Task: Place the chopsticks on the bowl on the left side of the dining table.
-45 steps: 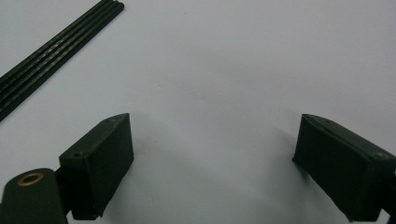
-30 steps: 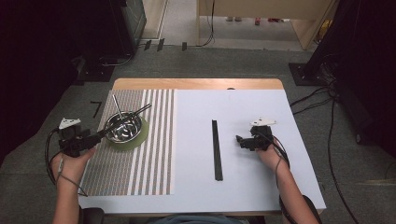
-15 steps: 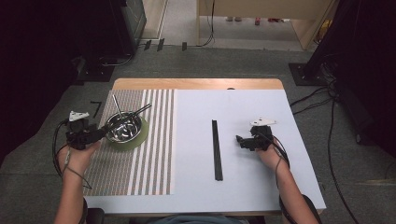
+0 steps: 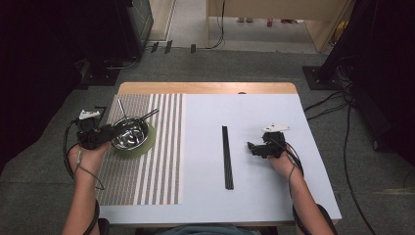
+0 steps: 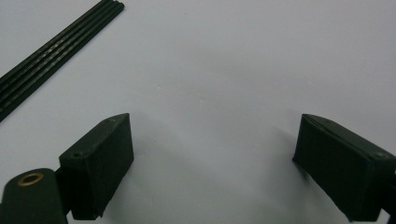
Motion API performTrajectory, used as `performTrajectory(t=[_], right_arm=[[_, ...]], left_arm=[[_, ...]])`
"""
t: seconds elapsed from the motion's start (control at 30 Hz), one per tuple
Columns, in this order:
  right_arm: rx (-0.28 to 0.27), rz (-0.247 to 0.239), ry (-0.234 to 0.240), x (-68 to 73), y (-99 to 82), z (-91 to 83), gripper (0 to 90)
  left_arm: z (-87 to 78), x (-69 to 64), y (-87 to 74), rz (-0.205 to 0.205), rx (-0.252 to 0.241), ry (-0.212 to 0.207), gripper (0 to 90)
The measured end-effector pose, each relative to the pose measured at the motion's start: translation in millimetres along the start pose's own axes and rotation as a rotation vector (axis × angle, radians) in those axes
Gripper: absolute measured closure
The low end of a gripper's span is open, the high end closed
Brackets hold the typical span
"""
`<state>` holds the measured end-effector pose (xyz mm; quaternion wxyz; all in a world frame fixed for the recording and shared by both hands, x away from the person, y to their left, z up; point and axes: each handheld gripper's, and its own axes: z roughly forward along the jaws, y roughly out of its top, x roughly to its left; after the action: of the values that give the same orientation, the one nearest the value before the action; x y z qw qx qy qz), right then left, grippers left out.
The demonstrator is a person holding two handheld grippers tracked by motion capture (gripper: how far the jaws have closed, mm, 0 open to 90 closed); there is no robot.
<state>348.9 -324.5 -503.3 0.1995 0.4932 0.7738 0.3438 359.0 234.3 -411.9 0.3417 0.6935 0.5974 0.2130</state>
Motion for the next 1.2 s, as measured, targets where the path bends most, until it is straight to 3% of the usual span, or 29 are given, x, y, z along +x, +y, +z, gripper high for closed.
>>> performTrajectory(t=[0.33, 0.47, 0.6, 0.7, 0.93, 1.2], right_arm=[[-0.001, 0.000, 0.001, -0.1, 0.0, 0.1, 11.2], [0.000, 0.001, 0.000, 0.0, 0.0, 0.0, 11.2], [0.001, 0.001, 0.000, -0.1, 0.1, 0.0, 11.1], [0.002, 0.000, 0.002, -0.3, 0.2, 0.0, 11.1], [-0.001, -0.003, 0.001, -0.3, 0.1, 0.2, 11.1], [-0.002, -0.003, 0.001, -0.2, 0.1, 0.2, 11.1]], left_arm=[[15.4, -9.4, 11.9, -0.014, 0.032, 0.000, 79.7], [24.0, -11.4, 14.1, 0.002, 0.037, 0.011, 85.1], [29.7, -12.3, 15.3, -0.008, 0.041, -0.012, 89.0], [38.0, -16.3, 18.3, 0.012, 0.048, -0.030, 90.0], [46.2, -21.0, 20.9, 0.049, 0.042, -0.017, 89.2], [52.6, -23.5, 20.8, 0.062, 0.053, -0.020, 88.5]])
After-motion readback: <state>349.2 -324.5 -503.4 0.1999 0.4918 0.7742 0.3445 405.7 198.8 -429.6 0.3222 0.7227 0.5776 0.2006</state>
